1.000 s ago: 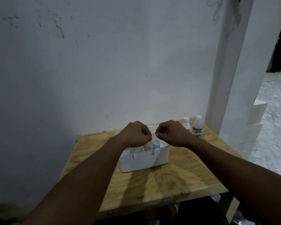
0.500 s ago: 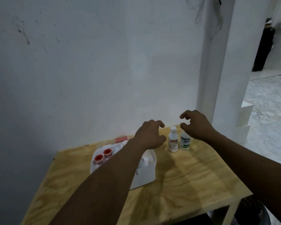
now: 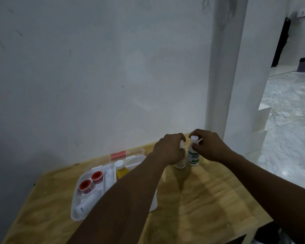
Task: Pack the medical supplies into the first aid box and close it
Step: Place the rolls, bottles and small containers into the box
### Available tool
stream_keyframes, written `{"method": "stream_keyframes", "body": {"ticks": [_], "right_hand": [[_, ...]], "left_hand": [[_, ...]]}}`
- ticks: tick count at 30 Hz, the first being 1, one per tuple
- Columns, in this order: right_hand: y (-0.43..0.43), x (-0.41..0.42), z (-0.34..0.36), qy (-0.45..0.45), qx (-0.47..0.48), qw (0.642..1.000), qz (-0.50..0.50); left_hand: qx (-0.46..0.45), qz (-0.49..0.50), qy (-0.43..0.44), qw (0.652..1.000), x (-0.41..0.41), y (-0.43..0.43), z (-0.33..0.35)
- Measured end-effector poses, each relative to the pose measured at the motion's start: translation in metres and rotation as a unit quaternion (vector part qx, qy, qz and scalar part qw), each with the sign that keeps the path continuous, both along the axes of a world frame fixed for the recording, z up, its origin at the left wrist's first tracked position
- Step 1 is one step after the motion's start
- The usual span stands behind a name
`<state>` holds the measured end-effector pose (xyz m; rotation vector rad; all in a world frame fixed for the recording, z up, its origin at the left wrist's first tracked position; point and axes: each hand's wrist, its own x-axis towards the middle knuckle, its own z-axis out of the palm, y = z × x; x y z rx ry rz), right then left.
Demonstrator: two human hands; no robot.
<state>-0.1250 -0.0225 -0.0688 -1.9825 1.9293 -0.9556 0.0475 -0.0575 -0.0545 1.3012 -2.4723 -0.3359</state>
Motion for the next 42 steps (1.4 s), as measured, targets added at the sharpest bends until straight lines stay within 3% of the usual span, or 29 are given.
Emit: {"method": "stream_keyframes", "body": {"ticks": [13,25,42], "right_hand": [[0.026,0.012,0.034,0.020,-0.066,0.998,-0.001],[0.049,0.100,0.114,0.014,-0.151,0.986,0.066],[0.070,0.148,0.068,0.025,-0.127,0.982,0.136]], "left_hand": [[-0.053,0.032,0.069,0.996,0.034,0.018,0.043],[-0.134,0.102,0.122,0.978,0.144,0.058,0.124],[-0.073,0.114,0.111,0.985,0.175,0.087,0.077]]}}
